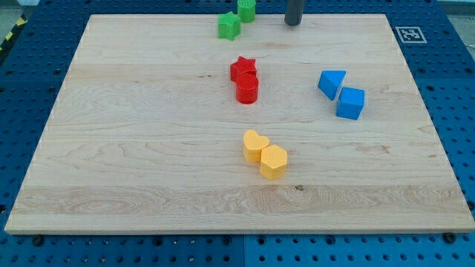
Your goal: Move the red blocks towards the yellow heart
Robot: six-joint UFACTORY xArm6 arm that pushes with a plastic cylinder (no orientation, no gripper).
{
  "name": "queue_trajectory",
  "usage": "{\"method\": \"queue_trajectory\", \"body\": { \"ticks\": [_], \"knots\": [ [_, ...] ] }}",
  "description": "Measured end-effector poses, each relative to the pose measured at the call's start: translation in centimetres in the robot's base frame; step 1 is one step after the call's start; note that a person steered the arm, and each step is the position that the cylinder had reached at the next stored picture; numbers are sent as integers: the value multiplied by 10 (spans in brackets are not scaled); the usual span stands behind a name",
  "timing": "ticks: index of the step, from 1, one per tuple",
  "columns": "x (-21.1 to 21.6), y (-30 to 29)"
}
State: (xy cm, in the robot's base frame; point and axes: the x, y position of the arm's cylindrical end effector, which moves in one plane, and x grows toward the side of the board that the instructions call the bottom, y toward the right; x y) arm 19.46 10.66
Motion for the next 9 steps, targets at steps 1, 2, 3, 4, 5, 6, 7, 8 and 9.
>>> {"method": "queue_trajectory", "body": {
  "ticks": [1,2,3,4,5,6,7,8,9],
  "knots": [
    [-3,-2],
    [-2,-22],
    [-1,-47],
    [-1,-47],
    [-3,-47],
    [0,-70],
    [48,-101],
    [122,-100],
    [196,-100]
  ]
}}
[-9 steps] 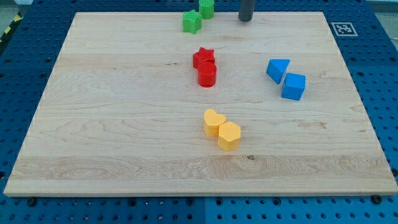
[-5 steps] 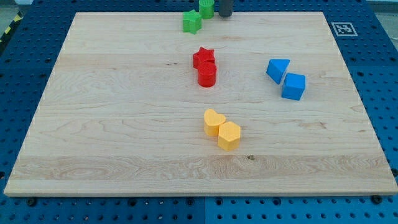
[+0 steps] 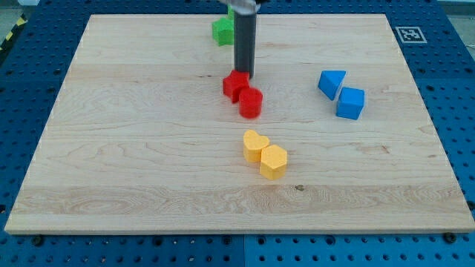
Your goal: Move the red blocks towards the yellow heart
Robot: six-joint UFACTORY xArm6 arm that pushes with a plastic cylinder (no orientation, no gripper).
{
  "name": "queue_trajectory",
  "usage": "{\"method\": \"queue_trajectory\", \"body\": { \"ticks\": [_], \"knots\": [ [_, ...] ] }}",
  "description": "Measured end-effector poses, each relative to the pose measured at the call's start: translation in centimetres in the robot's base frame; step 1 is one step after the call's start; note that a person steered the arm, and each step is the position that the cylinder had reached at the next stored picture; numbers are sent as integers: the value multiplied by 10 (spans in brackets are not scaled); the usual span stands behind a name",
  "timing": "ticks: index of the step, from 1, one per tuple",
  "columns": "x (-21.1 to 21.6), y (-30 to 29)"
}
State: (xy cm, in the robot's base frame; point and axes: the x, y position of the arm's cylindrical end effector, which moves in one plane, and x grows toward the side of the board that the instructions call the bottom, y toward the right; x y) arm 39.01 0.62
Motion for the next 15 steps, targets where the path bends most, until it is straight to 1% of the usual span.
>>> {"method": "queue_trajectory", "body": {
  "ticks": [1,2,3,4,5,6,7,8,10,11,12,13,15],
  "knots": [
    [56,0],
    [65,0],
    [65,0],
    [37,0],
    [-6,3],
    [-30,21],
    [-31,24],
    [-64,30],
    [-131,70],
    [-170,67],
    [-196,64],
    [-196,64],
    [-196,17]
  ]
}}
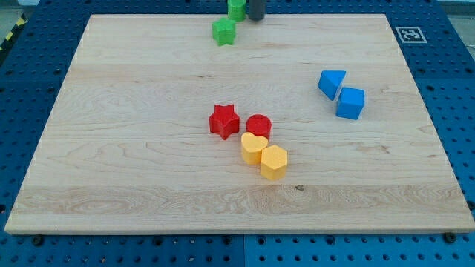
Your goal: Move the red blocks towards the yellow heart
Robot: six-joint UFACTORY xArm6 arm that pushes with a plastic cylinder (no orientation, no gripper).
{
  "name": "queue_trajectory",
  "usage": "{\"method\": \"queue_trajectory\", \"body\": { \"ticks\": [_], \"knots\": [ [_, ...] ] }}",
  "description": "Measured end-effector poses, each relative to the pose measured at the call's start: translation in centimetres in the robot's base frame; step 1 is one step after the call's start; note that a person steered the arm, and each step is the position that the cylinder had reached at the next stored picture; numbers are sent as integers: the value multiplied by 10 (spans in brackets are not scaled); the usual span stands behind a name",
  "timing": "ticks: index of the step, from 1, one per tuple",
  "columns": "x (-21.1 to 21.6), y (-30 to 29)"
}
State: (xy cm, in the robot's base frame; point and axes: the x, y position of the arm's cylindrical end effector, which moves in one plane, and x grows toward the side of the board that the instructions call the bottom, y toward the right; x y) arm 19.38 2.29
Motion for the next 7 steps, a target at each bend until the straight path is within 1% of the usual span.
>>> {"method": "queue_trajectory", "body": {
  "ticks": [3,5,6,7],
  "knots": [
    [4,-5],
    [22,-5],
    [22,-5],
    [22,15]
  ]
}}
